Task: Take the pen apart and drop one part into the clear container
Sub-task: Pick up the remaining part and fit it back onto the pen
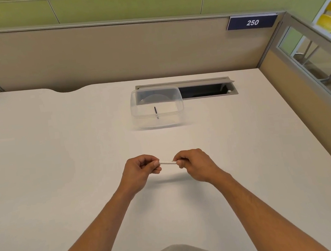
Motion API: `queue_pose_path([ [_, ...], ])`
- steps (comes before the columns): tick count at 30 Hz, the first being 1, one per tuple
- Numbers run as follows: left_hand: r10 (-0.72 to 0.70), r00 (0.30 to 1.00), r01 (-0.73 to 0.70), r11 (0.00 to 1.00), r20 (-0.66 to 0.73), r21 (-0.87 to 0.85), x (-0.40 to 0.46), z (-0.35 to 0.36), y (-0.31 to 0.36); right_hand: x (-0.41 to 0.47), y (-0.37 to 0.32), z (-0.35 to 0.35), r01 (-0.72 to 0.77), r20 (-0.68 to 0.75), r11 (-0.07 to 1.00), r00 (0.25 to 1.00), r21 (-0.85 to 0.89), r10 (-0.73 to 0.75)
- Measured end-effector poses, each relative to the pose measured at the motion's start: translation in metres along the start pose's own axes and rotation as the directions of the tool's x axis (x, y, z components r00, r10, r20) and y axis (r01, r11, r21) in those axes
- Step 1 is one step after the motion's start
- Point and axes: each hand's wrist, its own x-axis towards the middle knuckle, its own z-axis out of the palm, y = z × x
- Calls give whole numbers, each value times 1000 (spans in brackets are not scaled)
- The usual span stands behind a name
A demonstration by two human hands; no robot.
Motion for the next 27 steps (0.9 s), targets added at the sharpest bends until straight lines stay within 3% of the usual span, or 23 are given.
queue_pose_path([
  [6,39,998,-41,997,39,59,-1,-2,-1,-2,1,-2,-14,57,1000,998,24,13],
  [10,-12,995,6,998,103,60,0,-5,2,-4,3,-2,8,26,1000,1000,-12,-8],
  [13,-89,973,46,979,212,199,1,-7,4,-4,2,-3,52,-1,995,999,-88,-52],
  [17,-196,894,1,900,402,435,2,-13,9,-4,2,-4,109,4,979,994,-172,-110],
  [22,-294,824,-61,804,484,592,9,-19,19,-5,2,-2,171,14,969,985,-176,-172],
  [27,-80,886,-313,624,457,716,11,-15,27,-3,5,-4,103,21,987,995,-125,-101],
])
